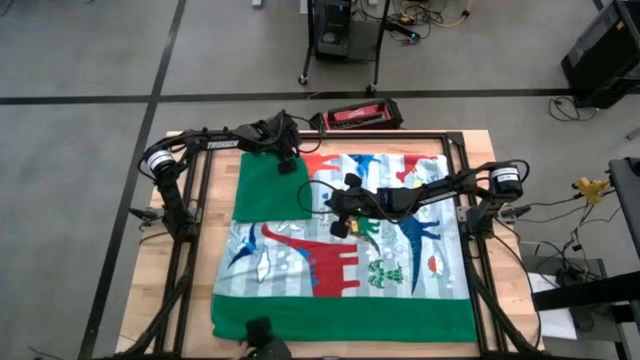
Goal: Roll towel
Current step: Fold the multi-color dinosaur print towel
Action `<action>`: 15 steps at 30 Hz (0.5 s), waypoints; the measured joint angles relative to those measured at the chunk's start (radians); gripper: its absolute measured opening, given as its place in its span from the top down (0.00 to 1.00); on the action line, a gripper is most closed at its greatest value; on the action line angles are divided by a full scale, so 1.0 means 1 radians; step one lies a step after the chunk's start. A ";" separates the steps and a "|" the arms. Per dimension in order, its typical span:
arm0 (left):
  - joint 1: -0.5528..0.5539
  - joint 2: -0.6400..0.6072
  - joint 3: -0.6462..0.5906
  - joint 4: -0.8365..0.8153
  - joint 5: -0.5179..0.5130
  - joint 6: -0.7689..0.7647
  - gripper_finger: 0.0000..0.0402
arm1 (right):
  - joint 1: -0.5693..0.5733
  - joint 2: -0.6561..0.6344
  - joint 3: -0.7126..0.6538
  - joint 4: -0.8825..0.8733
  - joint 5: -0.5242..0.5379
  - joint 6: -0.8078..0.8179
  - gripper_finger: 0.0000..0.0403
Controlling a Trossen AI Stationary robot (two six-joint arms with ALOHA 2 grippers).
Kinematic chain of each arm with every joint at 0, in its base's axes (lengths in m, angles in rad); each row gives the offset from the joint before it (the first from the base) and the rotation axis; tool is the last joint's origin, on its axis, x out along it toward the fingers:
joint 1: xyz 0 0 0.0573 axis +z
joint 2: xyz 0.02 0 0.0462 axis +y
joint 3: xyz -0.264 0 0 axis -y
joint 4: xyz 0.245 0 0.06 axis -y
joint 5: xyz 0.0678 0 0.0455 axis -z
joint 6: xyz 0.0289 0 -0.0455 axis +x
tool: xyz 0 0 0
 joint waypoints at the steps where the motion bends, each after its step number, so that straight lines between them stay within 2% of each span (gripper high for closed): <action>1: 0.001 -0.003 0.000 -0.013 -0.008 -0.001 0.76 | 0.000 0.010 0.000 0.025 0.000 0.005 1.00; 3: 0.001 -0.018 0.000 -0.054 0.003 -0.017 0.72 | 0.000 0.042 0.000 0.083 -0.012 0.009 1.00; 7: -0.010 -0.071 0.000 -0.156 0.119 -0.090 0.68 | -0.001 0.134 0.020 0.199 -0.068 0.009 1.00; 11: -0.035 -0.135 -0.036 -0.191 0.151 -0.165 0.68 | -0.007 0.231 0.106 0.207 -0.071 0.022 1.00; 15: -0.075 -0.203 -0.141 -0.182 0.147 -0.213 0.70 | -0.010 0.315 0.203 0.135 -0.079 0.044 1.00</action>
